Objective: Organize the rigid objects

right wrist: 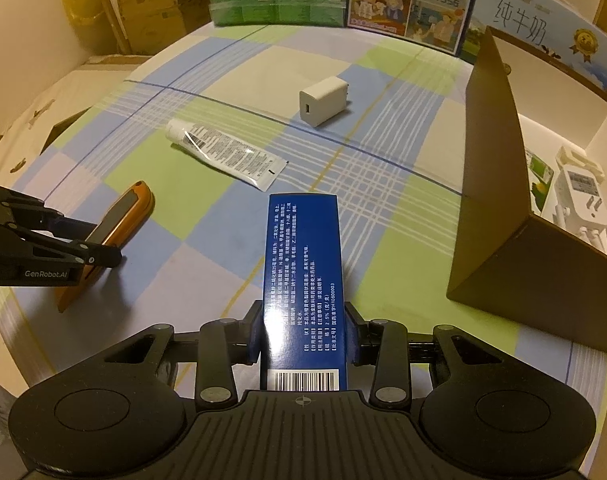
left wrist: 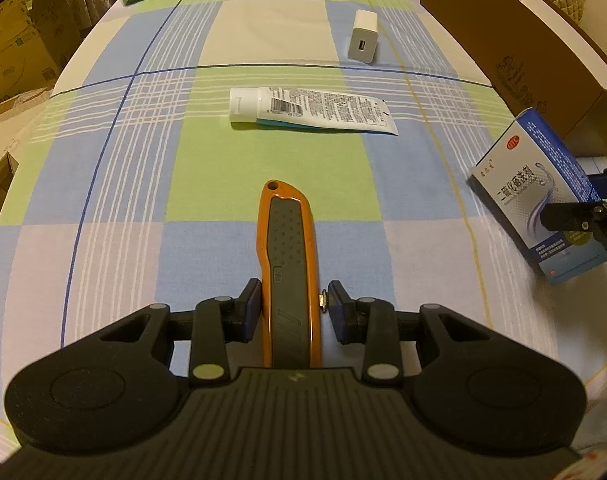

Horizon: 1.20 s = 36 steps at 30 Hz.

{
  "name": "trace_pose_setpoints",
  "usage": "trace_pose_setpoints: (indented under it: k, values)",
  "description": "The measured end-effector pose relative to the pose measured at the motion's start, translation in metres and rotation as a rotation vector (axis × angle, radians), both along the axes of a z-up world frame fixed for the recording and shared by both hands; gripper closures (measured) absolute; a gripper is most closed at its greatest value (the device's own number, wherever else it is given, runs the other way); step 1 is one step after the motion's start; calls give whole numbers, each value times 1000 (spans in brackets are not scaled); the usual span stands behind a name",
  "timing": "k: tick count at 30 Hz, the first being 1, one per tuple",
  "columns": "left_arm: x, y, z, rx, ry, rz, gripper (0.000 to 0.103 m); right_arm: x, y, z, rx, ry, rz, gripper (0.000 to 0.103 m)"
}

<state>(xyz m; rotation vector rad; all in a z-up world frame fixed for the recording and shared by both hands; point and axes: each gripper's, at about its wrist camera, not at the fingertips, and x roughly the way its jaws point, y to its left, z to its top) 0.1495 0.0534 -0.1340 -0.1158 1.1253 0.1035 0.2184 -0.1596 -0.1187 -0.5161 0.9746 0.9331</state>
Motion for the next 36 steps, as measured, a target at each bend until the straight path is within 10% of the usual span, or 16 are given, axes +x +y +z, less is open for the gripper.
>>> trace_pose_setpoints:
  k: [36]
  values:
    - [46, -75, 81, -33, -161, -156, 73, 28, -56, 56, 167, 0, -115, 67]
